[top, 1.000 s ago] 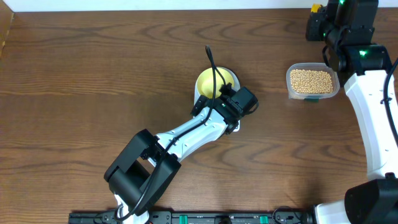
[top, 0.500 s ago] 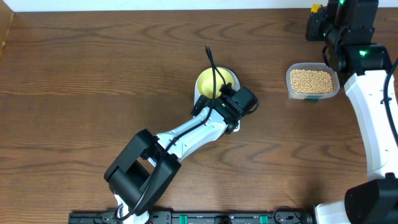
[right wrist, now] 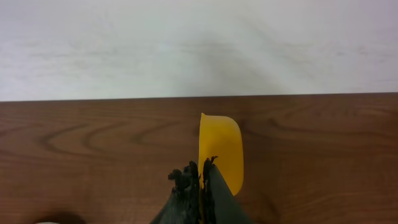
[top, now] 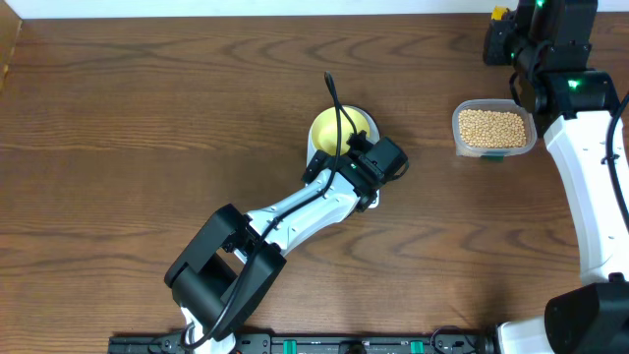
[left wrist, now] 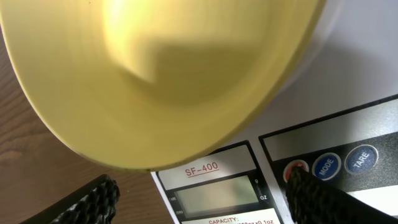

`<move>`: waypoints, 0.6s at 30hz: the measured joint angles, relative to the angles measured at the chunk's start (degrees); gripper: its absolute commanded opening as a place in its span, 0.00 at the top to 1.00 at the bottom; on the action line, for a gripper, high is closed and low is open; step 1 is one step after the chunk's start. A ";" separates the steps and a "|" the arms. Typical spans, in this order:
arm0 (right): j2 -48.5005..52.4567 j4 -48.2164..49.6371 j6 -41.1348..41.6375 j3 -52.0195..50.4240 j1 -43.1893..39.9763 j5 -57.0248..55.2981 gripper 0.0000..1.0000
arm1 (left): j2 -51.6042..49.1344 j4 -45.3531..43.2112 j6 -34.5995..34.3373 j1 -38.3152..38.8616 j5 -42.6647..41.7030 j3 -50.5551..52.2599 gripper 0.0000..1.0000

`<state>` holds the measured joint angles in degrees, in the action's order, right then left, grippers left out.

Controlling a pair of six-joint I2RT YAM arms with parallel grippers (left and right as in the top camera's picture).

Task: Scoop item into bowl and weigh 50g on scale
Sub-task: 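Hold the left gripper at the yellow bowl's rim on the scale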

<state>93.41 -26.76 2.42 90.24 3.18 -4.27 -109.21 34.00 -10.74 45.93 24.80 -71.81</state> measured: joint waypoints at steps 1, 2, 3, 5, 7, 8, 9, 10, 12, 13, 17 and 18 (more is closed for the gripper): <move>0.00 -0.04 0.00 0.00 0.00 0.00 0.99 | 0.00 -0.13 0.00 0.00 0.00 0.00 0.12; 0.00 -0.04 0.00 0.00 0.00 0.00 0.99 | 0.00 -0.24 0.00 0.00 0.00 0.00 0.12; 0.00 -0.04 0.00 0.00 0.00 0.00 0.99 | 0.00 -0.39 0.00 0.00 0.00 0.00 0.12; 0.00 -0.04 0.00 0.00 0.00 0.00 0.99 | 0.00 -0.68 0.00 0.00 0.00 0.00 0.12; 0.00 -0.07 0.00 0.00 0.00 0.00 0.99 | 0.00 -0.70 0.00 0.00 0.00 0.00 0.12; 0.00 -0.07 0.00 0.00 0.00 0.00 0.99 | 0.00 -0.70 0.00 0.00 0.00 0.00 0.12; 0.00 -0.04 0.00 0.00 0.00 0.00 0.99 | 0.00 -0.70 0.00 0.00 0.00 0.00 0.12; 0.00 -0.04 0.00 0.02 0.00 0.00 0.99 | 0.00 -0.72 0.00 0.00 0.00 0.00 0.12; 0.00 -0.04 0.00 0.00 0.00 0.00 0.99 | 0.00 -0.74 0.00 0.00 0.00 0.00 0.12; 0.00 -0.07 0.00 0.00 0.00 0.00 0.99 | 0.00 -0.74 0.00 0.00 0.00 0.00 0.12; 0.00 -0.28 0.00 0.00 0.00 0.00 0.99 | 0.00 -0.76 0.00 0.00 0.00 0.00 0.12; 0.00 -0.28 0.00 0.02 0.00 0.00 0.99 | 0.00 -0.76 0.00 0.00 0.00 0.00 0.12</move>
<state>93.41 -27.05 2.42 90.26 3.18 -4.27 -109.21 33.23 -10.74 45.93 24.80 -71.81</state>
